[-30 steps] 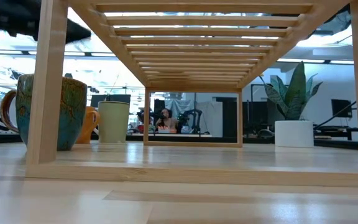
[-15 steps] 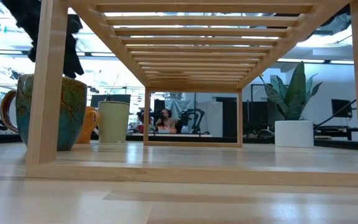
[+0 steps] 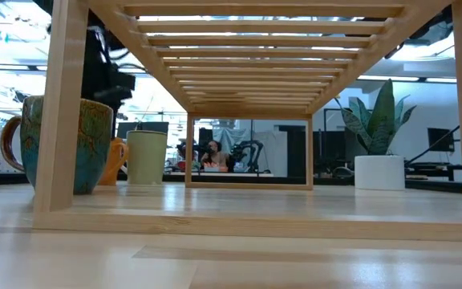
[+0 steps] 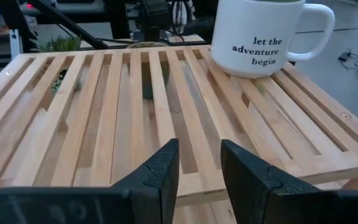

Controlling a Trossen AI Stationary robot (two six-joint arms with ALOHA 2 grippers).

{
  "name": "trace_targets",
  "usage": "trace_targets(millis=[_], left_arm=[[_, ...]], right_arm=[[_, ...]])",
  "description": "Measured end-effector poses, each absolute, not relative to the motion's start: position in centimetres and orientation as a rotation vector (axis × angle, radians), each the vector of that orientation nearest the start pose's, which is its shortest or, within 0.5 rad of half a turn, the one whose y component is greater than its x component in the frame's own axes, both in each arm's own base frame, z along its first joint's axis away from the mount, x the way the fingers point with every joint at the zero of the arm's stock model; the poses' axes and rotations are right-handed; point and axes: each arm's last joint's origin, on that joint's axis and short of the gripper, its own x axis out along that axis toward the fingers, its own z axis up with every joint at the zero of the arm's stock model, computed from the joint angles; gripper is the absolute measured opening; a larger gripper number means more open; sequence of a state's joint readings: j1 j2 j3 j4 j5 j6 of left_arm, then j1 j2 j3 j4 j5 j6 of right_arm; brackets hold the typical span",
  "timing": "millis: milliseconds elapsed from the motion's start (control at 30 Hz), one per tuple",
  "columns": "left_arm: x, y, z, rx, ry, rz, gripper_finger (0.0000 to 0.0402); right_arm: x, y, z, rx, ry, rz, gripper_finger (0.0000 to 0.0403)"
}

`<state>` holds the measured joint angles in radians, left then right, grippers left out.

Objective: Place coffee mugs
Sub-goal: Put the orange mug on the shelf

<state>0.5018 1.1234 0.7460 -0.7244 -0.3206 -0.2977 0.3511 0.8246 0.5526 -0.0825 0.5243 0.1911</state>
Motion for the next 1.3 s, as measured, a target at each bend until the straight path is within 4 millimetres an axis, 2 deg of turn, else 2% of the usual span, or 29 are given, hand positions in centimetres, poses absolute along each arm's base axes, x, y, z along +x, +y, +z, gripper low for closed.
trace_targets(millis=[167,467,600,767,933,1067,1167,1300], left_arm=[[17.4,11.3,20.6,-0.441,1.096,0.846,0.0191],[18.1,11.9,18.4,-0.422,1.240,0.889,0.0181],[18.2,12.0,17.9,-0.422,1.268,0.886,0.0131],[17.8,11.7,18.4,-0.410,1.329,0.859,0.0021],[17.9,11.1,21.5,-0.369,1.307,0.853,0.0009],[18.2,9.5,25.9,-0.336,1.241,0.815,0.0005],[18.6,7.6,29.8,-0.317,1.135,0.764,0.0005],[19.5,3.8,34.4,-0.290,0.999,0.630,0.0003]], right_arm=[[17.4,4.8,25.7,0.020,0.306,-0.199,0.0143],[17.4,4.8,25.7,0.005,0.307,-0.197,0.0143],[17.4,4.8,25.7,0.003,0.307,-0.197,0.0143],[17.4,4.8,25.7,0.004,0.307,-0.197,0.0143],[17.4,4.8,25.7,0.003,0.307,-0.197,0.0143],[17.4,4.8,25.7,0.004,0.307,-0.198,0.0143],[17.4,4.8,25.7,0.003,0.306,-0.201,0.0143],[17.4,4.8,25.7,0.003,0.306,-0.204,0.0143]])
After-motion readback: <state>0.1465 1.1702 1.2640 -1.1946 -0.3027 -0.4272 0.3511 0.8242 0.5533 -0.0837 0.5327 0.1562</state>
